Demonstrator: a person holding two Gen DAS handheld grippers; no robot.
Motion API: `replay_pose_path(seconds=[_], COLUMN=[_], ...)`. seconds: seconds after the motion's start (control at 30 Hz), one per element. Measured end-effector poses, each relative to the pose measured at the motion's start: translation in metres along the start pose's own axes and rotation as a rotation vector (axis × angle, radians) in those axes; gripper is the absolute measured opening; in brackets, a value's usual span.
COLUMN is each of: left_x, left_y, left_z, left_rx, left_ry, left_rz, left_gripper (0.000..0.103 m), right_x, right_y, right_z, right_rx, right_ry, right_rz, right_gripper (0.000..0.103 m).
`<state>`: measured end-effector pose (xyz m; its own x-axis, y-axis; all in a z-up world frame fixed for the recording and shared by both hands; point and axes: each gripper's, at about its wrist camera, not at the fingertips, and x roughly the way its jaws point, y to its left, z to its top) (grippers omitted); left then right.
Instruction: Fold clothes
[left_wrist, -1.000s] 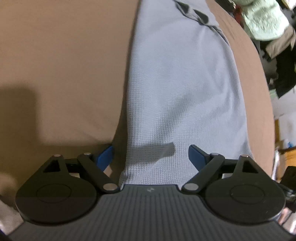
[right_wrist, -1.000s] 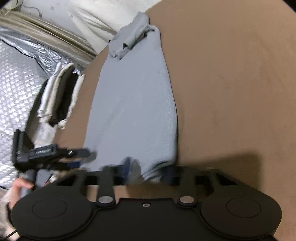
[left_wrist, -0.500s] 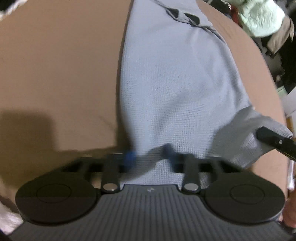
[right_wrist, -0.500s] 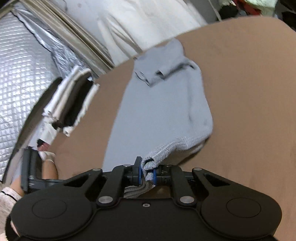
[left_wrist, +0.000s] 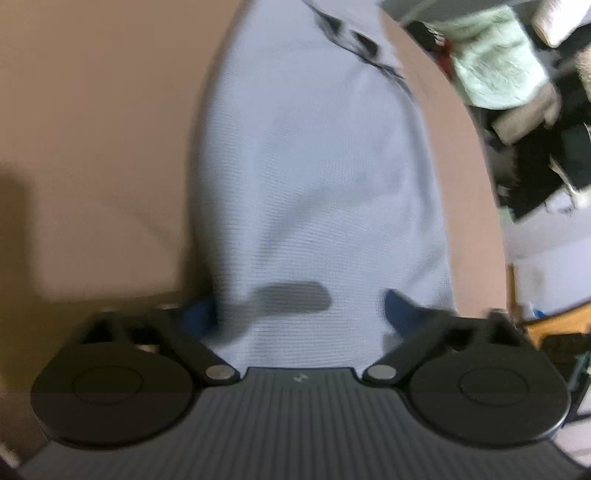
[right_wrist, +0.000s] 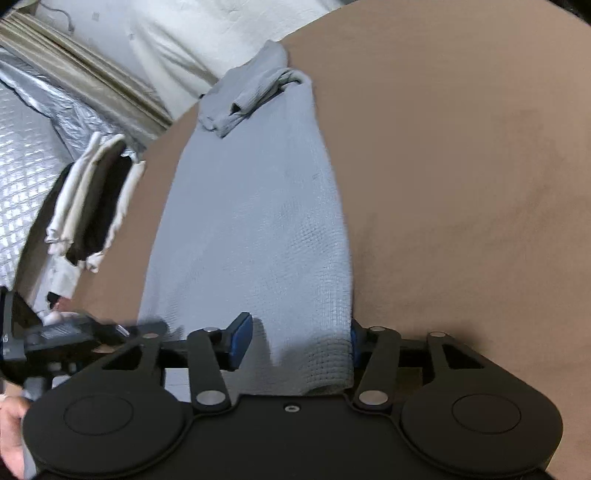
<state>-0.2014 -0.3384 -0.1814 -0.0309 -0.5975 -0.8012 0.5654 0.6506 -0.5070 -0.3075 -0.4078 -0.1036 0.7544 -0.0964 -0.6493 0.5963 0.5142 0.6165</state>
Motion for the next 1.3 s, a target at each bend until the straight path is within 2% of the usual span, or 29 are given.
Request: replay_pose_path(seconds=[0.03,0.07,0.1,0.17,0.27,0.33,0.5,0.6,0.67,0.73,0.77,0.87,0.93,1.0,1.07,1.1,1.13,1.17,1.2,1.23,1.3], left_x=[-0.001,-0.003,-0.007,-0.019,-0.041,-0.054,-0.070,-0.068,-0.061,-0.057,-0.054,-0.035,-0.020,-0.011,-0.007,-0.005,-0.002,0.000,0.003,0.005,0.008], left_y=[-0.007,-0.015,-0.020,-0.022,-0.035,-0.045,-0.038,-0.023,-0.013,-0.011,-0.011,-0.013,-0.008,-0.005,-0.006,-0.006,-0.007,-0.007,-0.007,-0.007,-0.010], left_z=[-0.001,-0.002,-0.004,-0.003,0.001,0.003,0.004,0.003,0.008,0.012,0.014,0.012,0.006,0.004,0.005,0.007,0.008,0.008,0.009,0.009,0.011], left_rx=[0.049,0.110,0.152,0.147,0.213,0.263,0.228,0.168,0.090,0.060,0.063,0.099,0.086,0.083,0.097,0.105,0.112,0.116,0.111,0.101,0.082], left_ry=[-0.015,-0.038,-0.059,-0.089,-0.186,-0.246,-0.246,-0.202,-0.155,-0.135,-0.118,-0.003,0.063,0.091,0.100,0.101,0.101,0.100,0.101,0.103,0.098], left_rz=[0.050,0.125,0.152,0.119,0.117,0.126,0.062,0.036,-0.020,-0.062,-0.066,-0.065,-0.029,0.032,0.047,0.051,0.056,0.055,0.048,0.039,0.013], left_gripper=[0.054,0.007,0.006,0.006,0.006,0.006,0.006,0.006,0.006,0.006,0.006,0.007,0.007,0.014,0.020,0.030,0.035,0.043,0.050,0.053,0.072], right_x=[0.001,0.002,0.000,-0.008,-0.025,-0.033,-0.042,-0.039,-0.033,-0.028,-0.028,-0.023,-0.019,-0.015,-0.013,-0.017,-0.021,-0.026,-0.030,-0.033,-0.033], right_y=[0.001,0.002,0.002,0.006,0.022,0.034,0.054,0.061,0.062,0.063,0.065,0.064,0.062,0.061,0.057,0.051,0.044,0.036,0.029,0.021,0.006], right_z=[0.001,0.002,0.003,0.006,0.012,0.017,0.025,0.024,0.024,0.024,0.023,0.017,0.012,0.007,0.002,0.001,0.000,-0.001,-0.002,-0.003,-0.006], right_rx=[-0.005,-0.001,0.009,0.007,-0.053,-0.103,-0.183,-0.233,-0.237,-0.239,-0.259,-0.290,-0.305,-0.320,-0.326,-0.302,-0.270,-0.238,-0.207,-0.176,-0.118], right_ry=[0.004,0.008,-0.004,-0.039,-0.106,-0.138,-0.163,-0.145,-0.127,-0.099,-0.094,-0.055,-0.025,0.006,0.031,0.031,0.028,0.025,0.019,0.006,-0.015], right_rz=[0.012,0.027,0.041,0.081,0.126,0.111,0.045,0.007,-0.035,-0.094,-0.117,-0.170,-0.202,-0.234,-0.255,-0.241,-0.228,-0.216,-0.205,-0.196,-0.169], right_gripper=[0.016,0.010,0.009,0.009,0.009,0.009,0.009,0.009,0.009,0.009,0.009,0.009,0.009,0.014,0.018,0.027,0.034,0.047,0.055,0.057,0.062])
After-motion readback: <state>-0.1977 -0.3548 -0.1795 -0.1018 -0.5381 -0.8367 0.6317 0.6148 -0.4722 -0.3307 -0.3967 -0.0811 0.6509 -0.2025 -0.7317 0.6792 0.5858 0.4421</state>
